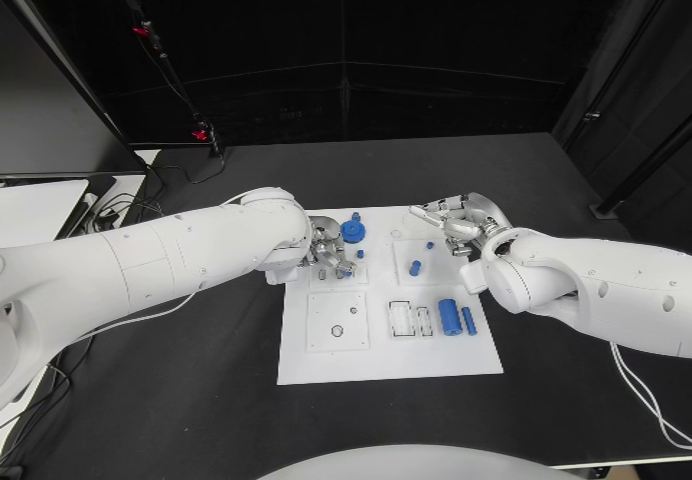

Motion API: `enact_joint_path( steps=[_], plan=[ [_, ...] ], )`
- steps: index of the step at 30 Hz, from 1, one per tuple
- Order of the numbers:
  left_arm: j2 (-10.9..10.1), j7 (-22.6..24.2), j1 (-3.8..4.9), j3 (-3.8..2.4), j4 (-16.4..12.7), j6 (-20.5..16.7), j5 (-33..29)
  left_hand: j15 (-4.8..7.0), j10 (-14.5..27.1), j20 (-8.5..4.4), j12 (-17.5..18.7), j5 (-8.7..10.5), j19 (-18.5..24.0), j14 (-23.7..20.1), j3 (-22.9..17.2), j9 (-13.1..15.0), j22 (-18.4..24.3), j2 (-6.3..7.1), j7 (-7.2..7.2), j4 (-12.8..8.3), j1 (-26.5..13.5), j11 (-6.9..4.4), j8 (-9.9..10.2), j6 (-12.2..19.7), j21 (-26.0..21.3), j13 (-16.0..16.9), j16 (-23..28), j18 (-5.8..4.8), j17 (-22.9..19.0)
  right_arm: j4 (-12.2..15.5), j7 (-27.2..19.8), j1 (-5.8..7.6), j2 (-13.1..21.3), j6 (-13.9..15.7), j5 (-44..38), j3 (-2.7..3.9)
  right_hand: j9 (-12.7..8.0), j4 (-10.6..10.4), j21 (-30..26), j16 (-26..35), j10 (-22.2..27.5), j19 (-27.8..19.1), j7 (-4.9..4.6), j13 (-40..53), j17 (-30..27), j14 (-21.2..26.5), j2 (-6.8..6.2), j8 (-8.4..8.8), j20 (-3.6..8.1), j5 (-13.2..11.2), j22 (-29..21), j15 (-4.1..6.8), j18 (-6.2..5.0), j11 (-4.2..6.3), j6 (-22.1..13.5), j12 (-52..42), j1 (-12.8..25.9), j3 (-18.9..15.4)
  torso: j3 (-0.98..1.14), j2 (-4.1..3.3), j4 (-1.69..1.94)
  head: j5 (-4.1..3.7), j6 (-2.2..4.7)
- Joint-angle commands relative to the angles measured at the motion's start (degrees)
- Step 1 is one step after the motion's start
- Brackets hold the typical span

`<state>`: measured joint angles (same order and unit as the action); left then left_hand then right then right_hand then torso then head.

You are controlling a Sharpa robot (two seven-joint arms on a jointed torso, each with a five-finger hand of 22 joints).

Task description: Assemble the parts on the task board

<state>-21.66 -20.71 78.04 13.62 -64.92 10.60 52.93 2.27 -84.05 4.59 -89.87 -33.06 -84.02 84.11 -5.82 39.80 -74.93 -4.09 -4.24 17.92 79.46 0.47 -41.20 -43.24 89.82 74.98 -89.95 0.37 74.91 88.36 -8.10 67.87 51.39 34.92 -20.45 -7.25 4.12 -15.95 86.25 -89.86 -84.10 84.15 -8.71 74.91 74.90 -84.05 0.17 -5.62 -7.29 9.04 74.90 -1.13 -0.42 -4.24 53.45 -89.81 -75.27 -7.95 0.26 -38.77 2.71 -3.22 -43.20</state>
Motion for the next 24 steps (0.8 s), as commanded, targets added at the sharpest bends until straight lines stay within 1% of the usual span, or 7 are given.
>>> enact_joint_path(
  steps=[1, 7, 10, 13, 18, 20, 24],
  plan=[
    [-0.39, 4.33, 0.09, -0.05, -0.5, -3.41, -0.3, 0.29, -5.95, -0.24, -0.13, -0.23, -5.98, 5.89, -1.96, 2.52, -15.07, -2.0, 0.69, -1.31, 2.93, -0.17, 0.1, -1.25, 0.18, 15.02, -0.05, -0.37, 15.09, -0.01, 0.01, 0.01, -0.01, 0.15, -0.18, 0.02, -0.04, -0.08, 0.12, -0.14, -5.9, 2.59, -0.15, 15.09, 15.1, -5.95, 0.64, -0.22, -0.39, 0.31, 13.08, -0.27, -0.79, -0.43, 0.24, -0.19, 0.07, -0.36, 0.01, -0.01, 0.03, -0.03, -0.11],
    [-1.88, 5.7, 0.14, -0.05, -1.78, -4.55, -0.31, 0.3, -5.95, -0.24, -0.13, -0.21, -5.98, 5.89, -2.95, 3.0, -15.07, -1.31, 0.7, -1.34, 3.19, -0.16, 0.18, -1.38, 0.18, 15.02, -0.05, -0.37, 15.09, -0.17, 0.07, -0.08, -0.01, 0.17, -0.18, 0.02, -0.04, -0.08, 0.12, -0.14, -5.9, 2.59, -0.15, 15.09, 15.1, -5.95, 0.64, -0.22, -0.39, 0.31, 13.08, -0.27, -0.79, -0.43, 0.24, -0.19, 0.07, -0.36, 0.02, 0.03, 0.01, 0.05, -0.04],
    [-2.71, 5.45, 0.24, -0.06, -2.3, -4.59, -0.32, 0.3, -5.95, -0.24, -0.13, -0.18, -5.98, 5.89, -3.08, 3.08, -15.07, -1.2, 0.69, -1.29, 3.17, -0.15, 0.18, -1.42, 0.18, 15.02, -0.05, -0.37, 15.09, -0.21, 0.08, -0.1, 0.01, 0.21, -0.18, 0.01, -0.04, -0.08, 0.12, -0.14, -5.9, 2.59, -0.15, 15.09, 15.1, -5.95, 0.64, -0.22, -0.39, 0.31, 13.08, -0.27, -0.79, -0.43, 0.24, -0.19, 0.07, -0.36, 0.08, 0.05, 0.06, 0.06, -0.06],
    [-3.31, 4.73, 0.35, -0.06, -2.58, -3.99, -0.32, 0.3, -5.95, -0.24, -0.13, -0.12, -5.98, 5.89, -3.23, 3.2, -15.07, -1.01, 0.65, -1.19, 2.97, -0.13, 0.21, -1.5, 0.18, 15.02, -0.05, -0.37, 15.09, -0.24, 0.07, -0.11, 0.01, 0.23, -0.17, 0.01, -0.04, -0.08, 0.12, -0.14, -5.9, 2.59, -0.15, 15.09, 15.1, -5.95, 0.64, -0.22, -0.39, 0.31, 13.08, -0.27, -0.79, -0.43, 0.24, -0.19, 0.07, -0.36, 0.07, 0.02, 0.0, 0.11, -0.09],
    [-3.94, 2.69, 0.49, -0.06, -2.54, -0.92, -0.31, 0.29, -5.95, -0.21, -0.13, -0.01, -5.98, 5.89, -3.45, 3.39, -15.07, -0.81, 0.61, -1.1, 2.41, -0.08, 0.31, -1.63, 0.18, 15.02, -0.05, -0.37, 15.09, -0.29, 0.05, -0.12, -0.01, 0.29, -0.17, 0.01, -0.04, -0.1, 0.11, -0.14, -5.9, 2.58, -0.15, 15.09, 15.1, -5.95, 0.66, -0.22, -0.4, 0.31, 13.08, -0.28, -0.8, -0.44, 0.25, -0.19, 0.07, -0.38, 0.11, 0.03, 0.14, 0.22, -0.15],
    [-4.35, 1.68, 0.53, -0.06, -2.73, 0.49, -0.31, 0.29, -5.95, -0.19, -0.13, 0.08, -5.98, 5.89, -3.52, 3.48, -15.07, -0.64, 0.61, -1.1, 2.11, -0.08, 0.36, -1.7, 0.18, 15.02, -0.05, -0.37, 15.09, -0.28, 0.02, -0.12, -0.04, 0.3, -0.17, 0.01, -0.04, -0.12, 0.09, -0.14, -5.9, 2.56, -0.17, 15.09, 15.1, -5.95, 0.71, -0.24, -0.41, 0.31, 13.07, -0.29, -0.8, -0.45, 0.29, -0.19, 0.07, -0.41, 0.02, -0.01, -0.04, 0.49, -0.18],
    [-5.35, 0.26, 0.57, -0.06, -3.53, 1.49, -0.3, 0.3, -5.95, -0.15, -0.13, 0.3, -5.98, 5.89, -3.6, 3.58, -15.07, -0.39, 0.64, -1.13, 1.85, -0.09, 0.44, -1.75, 0.18, 15.02, -0.05, -0.37, 15.09, -0.27, 0.02, -0.13, -0.06, 0.33, -0.17, 0.01, -0.04, -0.12, 0.09, -0.14, -5.9, 2.56, -0.17, 15.09, 15.1, -5.95, 0.71, -0.24, -0.41, 0.31, 13.07, -0.29, -0.8, -0.45, 0.29, -0.19, 0.07, -0.41, 0.03, -0.02, -0.01, 0.45, -0.28]
  ],
)
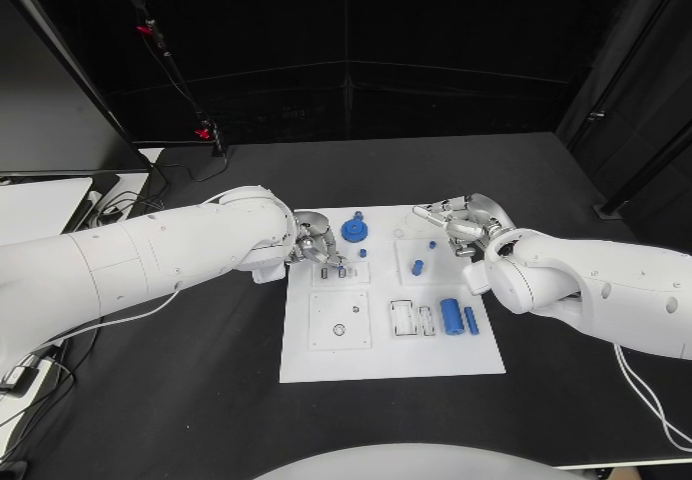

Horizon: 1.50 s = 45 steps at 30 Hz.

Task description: Assemble the parts on the task board

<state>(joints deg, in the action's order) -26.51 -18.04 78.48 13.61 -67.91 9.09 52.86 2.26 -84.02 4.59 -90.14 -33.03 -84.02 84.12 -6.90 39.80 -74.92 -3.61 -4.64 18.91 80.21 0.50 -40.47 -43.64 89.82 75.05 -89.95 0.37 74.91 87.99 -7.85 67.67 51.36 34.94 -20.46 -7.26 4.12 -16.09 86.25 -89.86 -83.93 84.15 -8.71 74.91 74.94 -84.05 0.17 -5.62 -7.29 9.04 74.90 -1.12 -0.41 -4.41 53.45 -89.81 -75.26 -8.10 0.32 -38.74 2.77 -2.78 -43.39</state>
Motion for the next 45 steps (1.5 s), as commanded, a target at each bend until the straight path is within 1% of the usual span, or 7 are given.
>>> enact_joint_path(
  steps=[1, 3, 7, 12, 26, 40, 45],
  plan=[
    [-0.75, -2.69, 0.13, -0.04, -0.78, 2.84, -0.22, 0.31, -5.98, -0.14, 0.14, 0.41, -5.98, 5.88, -2.57, 3.63, -15.08, -0.75, 1.07, -2.15, 1.05, -0.13, -0.25, -1.36, 0.18, 14.95, -0.05, -0.37, 15.09, 0.09, -0.23, 0.08, -0.02, 0.31, -0.17, 0.02, -0.04, 0.02, 0.09, -0.14, -6.07, 2.56, -0.17, 15.09, 15.06, -5.95, 0.71, -0.24, -0.41, 0.31, 13.07, -0.29, -0.81, -0.28, 0.29, -0.19, 0.07, -0.27, -0.05, -0.05, -0.06, -0.01, -0.12],
    [-1.22, -3.27, 0.14, -0.04, -1.21, 2.33, -0.09, 0.31, -5.98, -0.13, 0.14, 0.48, -5.98, 5.88, -2.62, 3.65, -15.08, -0.71, 1.08, -2.16, 1.05, -0.15, -0.23, -1.37, 0.18, 14.95, -0.05, -0.37, 15.09, 0.08, -0.24, 0.07, -0.01, 0.33, -0.17, 0.02, -0.04, 0.02, 0.09, -0.14, -6.07, 2.56, -0.17, 15.09, 15.06, -5.95, 0.71, -0.24, -0.41, 0.31, 13.07, -0.29, -0.81, -0.28, 0.29, -0.19, 0.07, -0.27, -0.06, -0.05, -0.02, 0.01, -0.15],
    [-1.94, -4.48, 0.14, -0.04, -1.87, 1.96, 0.64, 0.34, -5.98, -0.09, 0.14, 0.66, -5.98, 5.88, -2.85, 3.73, -15.08, -0.77, 1.12, -2.16, 1.03, -0.18, -0.18, -1.42, 0.18, 14.95, -0.05, -0.37, 15.09, 0.06, -0.26, 0.07, 0.01, 0.36, -0.17, 0.02, -0.04, 0.01, -0.01, -0.14, -6.07, 2.48, -0.17, 15.09, 15.06, -5.95, 0.74, -0.25, -0.42, 0.32, 13.02, -0.3, -0.84, -0.29, 0.32, -0.19, 0.06, -0.3, -0.08, -0.03, -0.12, 0.08, -0.34],
    [-2.1, -5.54, 0.13, -0.03, -2.35, 1.62, 0.99, 0.34, -5.98, -0.08, 0.14, 0.83, -5.98, 5.88, -2.91, 3.78, -15.08, -0.71, 1.11, -2.13, 0.92, -0.19, -0.14, -1.43, 0.18, 14.95, -0.05, -0.37, 15.09, -0.01, -0.24, 0.06, -0.02, 0.35, -0.17, 0.02, -0.04, 0.01, -0.01, -0.14, -6.07, 2.48, -0.17, 15.09, 15.06, -5.95, 0.74, -0.25, -0.42, 0.32, 13.02, -0.3, -0.84, -0.29, 0.32, -0.19, 0.06, -0.3, -0.13, -0.06, -0.1, 0.04, -0.36],
    [-0.72, -5.59, 0.09, -0.03, -2.24, -0.87, 1.99, 0.37, -5.98, -0.01, 0.14, 1.42, -5.98, 5.88, -3.39, 3.97, -15.08, -0.78, 1.14, -2.16, 0.68, -0.22, 0.05, -1.49, 0.18, 14.95, -0.05, -0.37, 15.09, -0.16, -0.19, -0.07, -0.13, 0.3, -0.17, 0.02, -0.04, 0.01, -0.01, -0.14, -6.07, 2.48, -0.17, 15.09, 15.06, -5.95, 0.74, -0.25, -0.42, 0.32, 13.02, -0.3, -0.84, -0.29, 0.32, -0.19, 0.06, -0.3, -0.06, -0.05, -0.08, 0.07, -0.68],
    [0.87, -5.85, 0.04, -0.03, -1.73, -1.03, 4.29, 0.38, -5.98, 0.02, 0.14, 1.82, -5.98, 5.88, -3.6, 4.13, -15.08, -0.6, 1.16, -2.19, 0.63, -0.24, 0.12, -1.47, 0.18, 14.95, -0.05, -0.37, 15.09, -0.22, -0.16, -0.1, -0.21, 0.27, -0.16, 0.02, -0.04, 0.01, -0.01, -0.14, -6.07, 2.48, -0.17, 15.09, 15.06, -5.95, 0.74, -0.25, -0.42, 0.32, 13.02, -0.3, -0.84, -0.29, 0.32, -0.19, 0.06, -0.3, -0.08, -0.02, -0.17, 0.02, -0.8],
    [1.15, -6.59, 0.03, -0.03, -1.72, -1.36, 5.39, 0.39, -5.98, 0.04, 0.14, 1.91, -5.98, 5.88, -3.82, 4.23, -15.08, -0.54, 1.2, -2.27, 0.76, -0.27, 0.15, -1.46, 0.18, 14.95, -0.05, -0.37, 15.09, -0.23, -0.13, -0.1, -0.18, 0.29, -0.16, 0.02, -0.04, 0.01, -0.01, -0.14, -6.07, 2.48, -0.17, 15.09, 15.06, -5.95, 0.74, -0.25, -0.42, 0.32, 13.02, -0.3, -0.84, -0.29, 0.32, -0.19, 0.06, -0.3, -0.07, -0.03, -0.1, -0.13, -0.87]
  ],
)
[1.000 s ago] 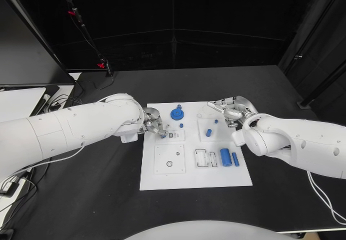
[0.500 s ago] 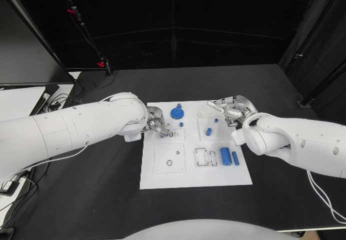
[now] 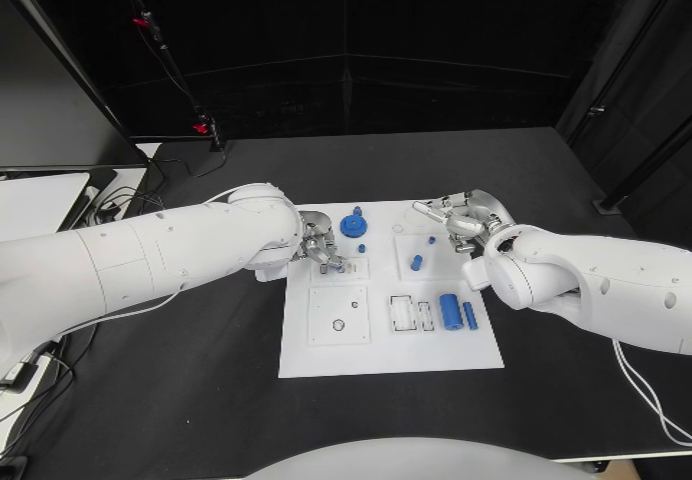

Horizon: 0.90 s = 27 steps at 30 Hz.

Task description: Assemble the parts on the task board

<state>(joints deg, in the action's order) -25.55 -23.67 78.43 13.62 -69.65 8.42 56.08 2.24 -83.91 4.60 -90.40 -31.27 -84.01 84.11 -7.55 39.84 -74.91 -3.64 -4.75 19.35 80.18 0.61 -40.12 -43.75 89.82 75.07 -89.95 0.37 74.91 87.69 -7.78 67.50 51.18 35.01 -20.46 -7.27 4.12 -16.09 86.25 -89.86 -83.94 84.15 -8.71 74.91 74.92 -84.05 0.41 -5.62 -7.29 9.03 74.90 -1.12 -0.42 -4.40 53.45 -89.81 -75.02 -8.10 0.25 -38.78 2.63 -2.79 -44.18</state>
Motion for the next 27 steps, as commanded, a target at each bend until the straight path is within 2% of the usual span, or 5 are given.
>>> enact_joint_path(
  steps=[1, 7, 12, 27],
  plan=[
    [0.27, -1.18, 0.06, -0.05, 0.07, -0.68, 2.33, 0.41, -6.09, 0.03, 0.4, 0.15, -5.99, 5.89, -3.17, 4.19, -15.09, -0.51, 1.31, -2.72, 0.78, -0.38, -0.21, -1.35, 0.18, 14.93, -0.05, -0.37, 15.09, 0.07, -0.2, 0.07, 0.0, 0.23, -0.16, 0.02, -0.04, 0.0, 0.0, -0.14, -6.06, 2.48, -0.17, 15.09, 15.08, -5.95, 0.5, -0.25, -0.42, 0.32, 13.02, -0.3, -0.83, -0.29, 0.32, -0.19, -0.18, -0.3, 0.01, 0.01, 0.05, -0.12, -0.11],
    [0.96, -2.12, 0.03, -0.05, 0.36, -0.99, 2.97, 0.41, -6.09, 0.03, 0.4, 0.83, -5.99, 5.89, -3.38, 4.45, -15.09, -0.35, 1.26, -2.59, 0.36, -0.36, -0.13, -1.42, 0.18, 14.93, -0.05, -0.37, 15.09, 0.02, -0.17, 0.06, -0.04, 0.19, -0.16, 0.02, -0.04, 0.0, 0.0, -0.14, -6.06, 2.48, -0.17, 15.09, 15.08, -5.95, 0.5, -0.25, -0.42, 0.32, 13.02, -0.3, -0.83, -0.29, 0.32, -0.19, -0.18, -0.3, -0.03, -0.04, 0.03, -0.02, -0.09],
    [1.62, -2.92, 0.01, -0.05, 0.83, -0.61, 3.29, 0.42, -6.09, 0.05, 0.4, 2.07, -5.99, 5.89, -3.76, 4.82, -15.09, -0.26, 1.32, -2.61, -0.1, -0.4, 0.02, -1.51, 0.18, 14.93, -0.05, -0.37, 15.09, 0.01, -0.18, 0.04, -0.13, 0.15, -0.16, 0.02, -0.04, -0.03, -0.1, -0.14, -6.06, 2.4, -0.19, 15.09, 15.08, -5.95, 0.55, -0.28, -0.45, 0.34, 12.97, -0.34, -0.86, -0.32, 0.38, -0.19, -0.21, -0.44, 0.03, -0.02, 0.03, 0.08, -0.17],
    [1.79, -4.1, 0.0, -0.05, 1.13, 2.16, 3.59, 0.45, -6.09, 0.08, 0.4, 2.3, -5.99, 5.89, -3.95, 4.94, -15.09, -0.11, 1.38, -2.76, 0.05, -0.45, 0.07, -1.5, 0.18, 14.93, -0.05, -0.37, 15.09, 0.0, -0.15, 0.03, -0.08, 0.23, -0.16, 0.02, -0.04, -0.03, -0.1, -0.14, -6.06, 2.4, -0.19, 15.09, 15.08, -5.95, 0.55, -0.28, -0.45, 0.34, 12.97, -0.34, -0.86, -0.32, 0.38, -0.19, -0.21, -0.44, 0.02, 0.04, 0.02, -0.03, -0.43]
  ],
)
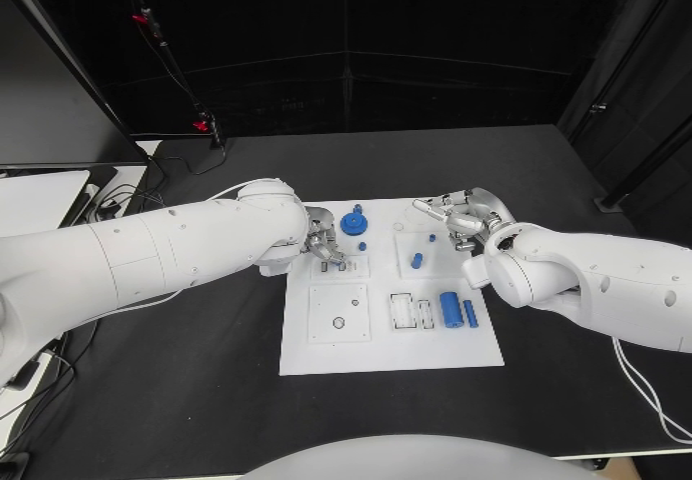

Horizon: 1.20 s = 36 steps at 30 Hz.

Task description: Assemble the parts on the task board

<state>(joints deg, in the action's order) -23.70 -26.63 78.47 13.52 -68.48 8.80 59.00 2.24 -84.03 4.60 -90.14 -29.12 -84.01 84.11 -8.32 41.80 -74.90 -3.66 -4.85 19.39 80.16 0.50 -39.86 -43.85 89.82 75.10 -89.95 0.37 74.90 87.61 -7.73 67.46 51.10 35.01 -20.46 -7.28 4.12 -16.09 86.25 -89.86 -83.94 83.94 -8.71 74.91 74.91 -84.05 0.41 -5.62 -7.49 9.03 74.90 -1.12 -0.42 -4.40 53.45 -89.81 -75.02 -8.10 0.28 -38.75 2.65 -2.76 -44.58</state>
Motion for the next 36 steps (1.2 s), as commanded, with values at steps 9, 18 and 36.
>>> enact_joint_path(
  steps=[9, 18, 36],
  plan=[
    [-0.16, -0.71, -0.08, 0.06, -0.58, 1.91, 0.47, 0.47, -5.97, 0.09, 0.14, 0.12, -5.99, 5.89, -3.43, 3.06, -15.1, -0.19, 1.5, -2.76, 0.15, -0.36, -0.14, -1.4, 0.18, 14.9, -0.05, -0.37, 15.1, 0.01, -0.13, 0.06, -0.06, 0.25, -0.16, 0.02, -0.04, -0.04, -0.1, -0.14, -6.06, 2.61, -0.19, 15.09, 15.09, -5.95, 0.56, -0.28, -0.24, 0.34, 12.98, -0.34, -0.87, -0.32, 0.38, -0.19, -0.21, -0.44, -0.04, -0.01, 0.0, -0.17, -0.1],
    [0.11, -0.73, -0.1, 0.06, -0.6, 2.19, 0.2, 0.47, -5.97, 0.09, 0.14, 0.14, -5.99, 5.89, -3.47, 3.08, -15.1, -0.21, 1.48, -2.72, 0.11, -0.36, -0.12, -1.4, 0.18, 14.9, -0.05, -0.37, 15.1, -0.12, -0.08, 0.05, -0.04, 0.32, -0.16, 0.02, -0.05, -0.05, -0.14, -0.14, -6.06, 2.57, -0.2, 15.09, 15.09, -5.95, 0.58, -0.3, -0.26, 0.34, 12.95, -0.36, -0.88, -0.33, 0.41, -0.19, -0.23, -0.54, -0.02, -0.02, 0.01, -0.21, -0.12],
    [0.68, -1.5, -0.13, 0.06, 0.11, 2.59, -0.35, 0.48, -5.97, 0.1, 0.14, 0.22, -5.99, 5.89, -3.62, 3.16, -15.1, -0.31, 1.44, -2.64, 0.0, -0.33, -0.06, -1.34, 0.18, 14.9, -0.05, -0.37, 15.1, -0.18, -0.18, 0.04, -0.19, 0.43, -0.15, 0.02, -0.05, -0.05, -0.14, -0.14, -6.06, 2.57, -0.2, 15.09, 15.09, -5.95, 0.58, -0.3, -0.26, 0.34, 12.95, -0.36, -0.88, -0.33, 0.41, -0.19, -0.23, -0.54, -0.04, 0.0, -0.01, -0.12, -0.03]
  ],
)
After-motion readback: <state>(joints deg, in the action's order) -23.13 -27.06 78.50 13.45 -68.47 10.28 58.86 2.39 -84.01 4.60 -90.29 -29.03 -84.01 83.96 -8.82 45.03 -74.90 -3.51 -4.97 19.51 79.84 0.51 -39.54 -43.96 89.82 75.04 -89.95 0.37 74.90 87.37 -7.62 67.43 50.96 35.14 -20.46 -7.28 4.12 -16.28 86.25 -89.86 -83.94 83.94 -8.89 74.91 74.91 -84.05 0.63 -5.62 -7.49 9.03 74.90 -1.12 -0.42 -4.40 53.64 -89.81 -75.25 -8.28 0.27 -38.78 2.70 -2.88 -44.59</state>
